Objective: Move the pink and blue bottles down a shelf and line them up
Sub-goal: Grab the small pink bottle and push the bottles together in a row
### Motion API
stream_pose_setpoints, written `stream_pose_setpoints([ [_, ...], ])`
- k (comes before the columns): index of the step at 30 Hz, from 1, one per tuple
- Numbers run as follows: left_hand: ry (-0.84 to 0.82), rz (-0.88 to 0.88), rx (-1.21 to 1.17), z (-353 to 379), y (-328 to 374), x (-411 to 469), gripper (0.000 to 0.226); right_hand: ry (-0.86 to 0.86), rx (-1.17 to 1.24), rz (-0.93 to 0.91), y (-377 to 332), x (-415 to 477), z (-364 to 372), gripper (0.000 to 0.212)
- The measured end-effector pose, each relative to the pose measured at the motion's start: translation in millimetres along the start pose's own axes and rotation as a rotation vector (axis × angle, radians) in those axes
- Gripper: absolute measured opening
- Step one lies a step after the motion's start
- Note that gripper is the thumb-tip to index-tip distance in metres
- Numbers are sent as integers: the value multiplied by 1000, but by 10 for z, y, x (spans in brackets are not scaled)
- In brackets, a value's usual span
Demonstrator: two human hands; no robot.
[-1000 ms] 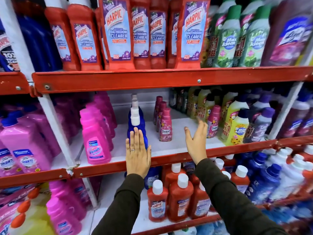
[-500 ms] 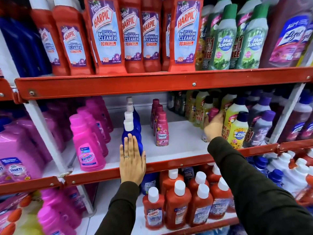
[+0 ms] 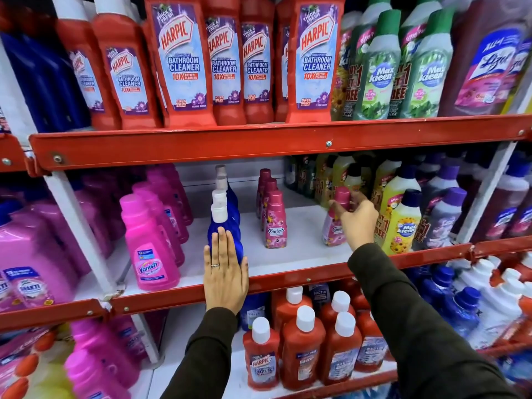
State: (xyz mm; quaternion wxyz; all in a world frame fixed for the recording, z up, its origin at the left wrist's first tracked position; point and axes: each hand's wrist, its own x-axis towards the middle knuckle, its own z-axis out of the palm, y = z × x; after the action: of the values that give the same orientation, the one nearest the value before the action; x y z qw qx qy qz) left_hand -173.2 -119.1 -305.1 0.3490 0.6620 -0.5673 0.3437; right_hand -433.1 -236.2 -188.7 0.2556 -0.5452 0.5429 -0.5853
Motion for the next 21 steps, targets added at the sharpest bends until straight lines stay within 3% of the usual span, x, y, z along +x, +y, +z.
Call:
stream_pose_setpoints([
  [13,-9,1,2,-30,-1,0,77,-190,-30,-173,-264,-714,432,60],
  [21,-20,9,3,-43,-5,2,76,-234,-56,-226,-393,-864,649,47],
])
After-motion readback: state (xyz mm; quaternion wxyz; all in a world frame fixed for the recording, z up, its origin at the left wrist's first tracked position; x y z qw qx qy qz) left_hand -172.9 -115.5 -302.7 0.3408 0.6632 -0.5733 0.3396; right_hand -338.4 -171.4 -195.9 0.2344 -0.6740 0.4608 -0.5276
